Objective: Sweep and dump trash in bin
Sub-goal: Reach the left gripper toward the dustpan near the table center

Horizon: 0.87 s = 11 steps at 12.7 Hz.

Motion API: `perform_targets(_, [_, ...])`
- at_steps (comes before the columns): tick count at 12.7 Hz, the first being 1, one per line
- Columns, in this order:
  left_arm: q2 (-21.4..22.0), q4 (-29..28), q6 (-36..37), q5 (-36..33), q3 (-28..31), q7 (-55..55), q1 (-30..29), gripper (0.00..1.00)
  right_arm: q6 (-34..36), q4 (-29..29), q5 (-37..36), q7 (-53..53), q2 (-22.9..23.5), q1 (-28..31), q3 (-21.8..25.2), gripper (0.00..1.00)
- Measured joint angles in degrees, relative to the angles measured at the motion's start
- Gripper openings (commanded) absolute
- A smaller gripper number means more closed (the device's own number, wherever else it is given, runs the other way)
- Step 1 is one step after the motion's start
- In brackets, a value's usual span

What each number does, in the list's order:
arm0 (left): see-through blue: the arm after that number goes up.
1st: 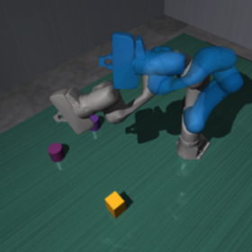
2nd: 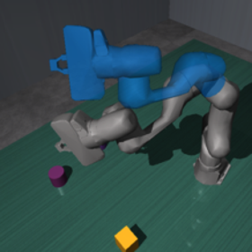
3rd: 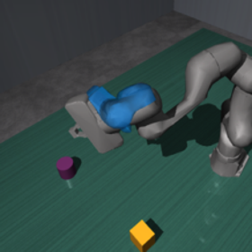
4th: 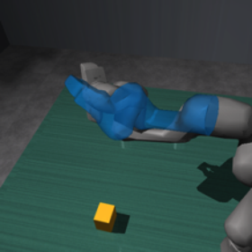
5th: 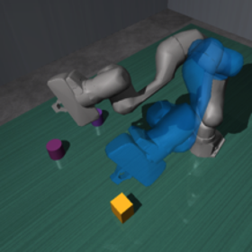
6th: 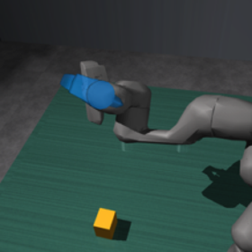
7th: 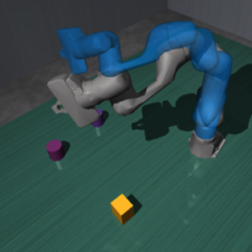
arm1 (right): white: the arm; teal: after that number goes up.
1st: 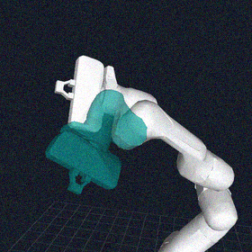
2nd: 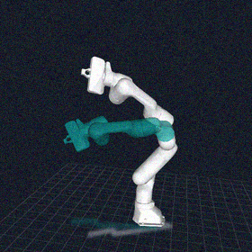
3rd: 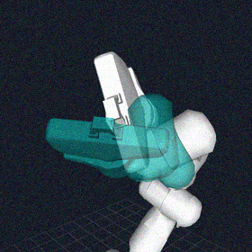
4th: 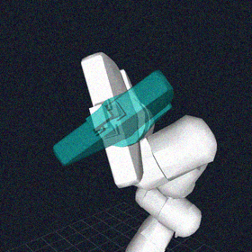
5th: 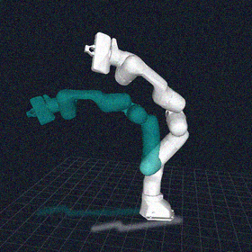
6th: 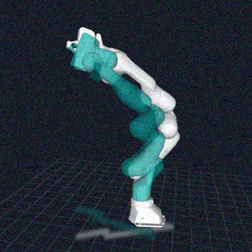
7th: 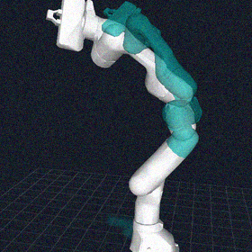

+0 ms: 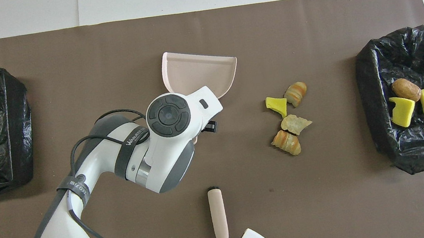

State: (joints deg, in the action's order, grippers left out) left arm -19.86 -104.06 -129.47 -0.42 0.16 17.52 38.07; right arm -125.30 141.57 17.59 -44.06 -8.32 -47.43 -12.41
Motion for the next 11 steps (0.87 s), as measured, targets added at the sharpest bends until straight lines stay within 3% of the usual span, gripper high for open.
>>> perform_targets(2, [0.1,-0.5,0.0,0.0,0.0,0.0,0.1,0.28,-0.3,0.3,0.0,-0.1,0.1,-0.7,0.0,0.74])
perform_targets(3, [0.2,-0.6,0.0,0.0,0.0,0.0,0.2,0.21,-0.9,0.5,0.0,-0.1,0.1,-0.9,0.0,0.61])
perform_targets(5, [0.2,-0.6,0.0,0.0,0.1,-0.1,0.2,0.14,-1.8,0.7,0.0,-0.1,0.3,-1.0,0.0,0.00])
perform_targets(8, [0.3,-0.6,0.0,-0.7,0.5,-2.0,0.2,0.13,-1.9,0.6,0.0,-2.1,0.7,-1.0,0.0,0.00])
perform_targets(11, [1.5,-0.6,2.2,-3.6,1.1,-8.3,-0.3,0.06,-1.9,-1.2,0.0,-4.1,1.4,-1.1,0.1,0.00])
